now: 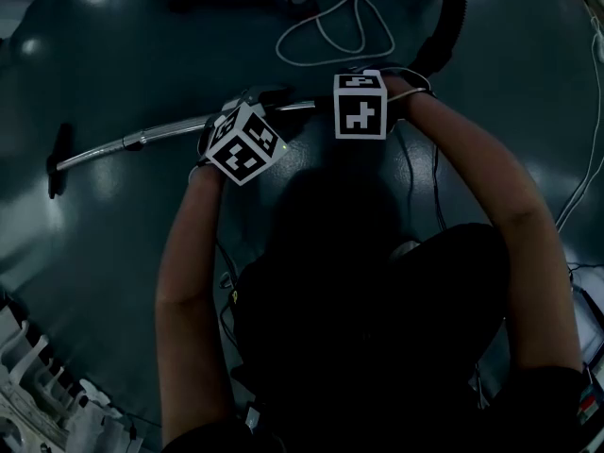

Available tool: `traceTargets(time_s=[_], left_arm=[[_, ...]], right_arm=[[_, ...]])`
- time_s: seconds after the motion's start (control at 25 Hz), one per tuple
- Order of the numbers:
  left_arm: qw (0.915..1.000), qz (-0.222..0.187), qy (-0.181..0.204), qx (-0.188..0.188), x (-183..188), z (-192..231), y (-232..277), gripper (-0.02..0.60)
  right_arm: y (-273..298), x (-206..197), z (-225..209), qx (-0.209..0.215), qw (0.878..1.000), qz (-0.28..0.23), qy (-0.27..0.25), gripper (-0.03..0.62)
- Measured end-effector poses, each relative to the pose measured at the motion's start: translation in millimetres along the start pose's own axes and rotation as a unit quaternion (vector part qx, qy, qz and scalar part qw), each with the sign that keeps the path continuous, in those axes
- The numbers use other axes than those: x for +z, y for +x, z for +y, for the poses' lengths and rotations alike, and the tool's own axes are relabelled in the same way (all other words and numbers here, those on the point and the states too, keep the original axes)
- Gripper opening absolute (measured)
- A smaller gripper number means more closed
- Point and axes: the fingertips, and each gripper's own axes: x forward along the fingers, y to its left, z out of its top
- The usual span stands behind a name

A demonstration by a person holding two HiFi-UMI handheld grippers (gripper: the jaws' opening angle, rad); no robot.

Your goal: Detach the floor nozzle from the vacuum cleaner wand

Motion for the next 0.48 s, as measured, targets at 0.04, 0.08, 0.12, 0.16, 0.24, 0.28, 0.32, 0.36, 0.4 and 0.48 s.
traceTargets(time_s=[0.04,0.08,0.12,0.16,0.24,0.28,0.32,0.36,0.4,0.48], left_arm=[[0.9996,0.012,0.020,-0.013,2,-5,3,0.216],[0.9989,0.020,0.034,-0.027,4,-11,7,0.216],[0.9979,0.026,0.041,-0.042,7,-16,10,0.216],[0.9968,0.032,0.046,-0.057,10,-21,13,0.216],[0.9940,0.046,0.055,-0.083,14,-30,18,0.216],[0.9924,0.054,0.061,-0.093,15,-34,20,0.218],[0.9907,0.061,0.067,-0.102,16,-38,23,0.216],[0.9891,0.067,0.074,-0.108,17,-41,25,0.216],[0.9875,0.074,0.081,-0.114,18,-44,29,0.216],[0.9845,0.086,0.095,-0.120,17,-47,35,0.198]], right_arm=[[-2,-2,4,0.002,1.000,0.000,0.001,0.152],[-5,-5,7,0.004,1.000,-0.001,0.002,0.152],[-7,-7,10,0.005,1.000,-0.002,0.002,0.152],[-9,-9,13,0.006,1.000,-0.002,0.002,0.152],[-13,-13,18,0.007,1.000,-0.002,0.002,0.152],[-15,-15,20,0.008,1.000,-0.003,0.001,0.152],[-16,-16,22,0.008,1.000,-0.003,0.000,0.152],[-18,-16,24,0.007,1.000,-0.005,-0.001,0.152],[-20,-17,25,0.006,1.000,-0.008,-0.003,0.152],[-23,-16,26,0.003,1.000,-0.015,-0.008,0.152]])
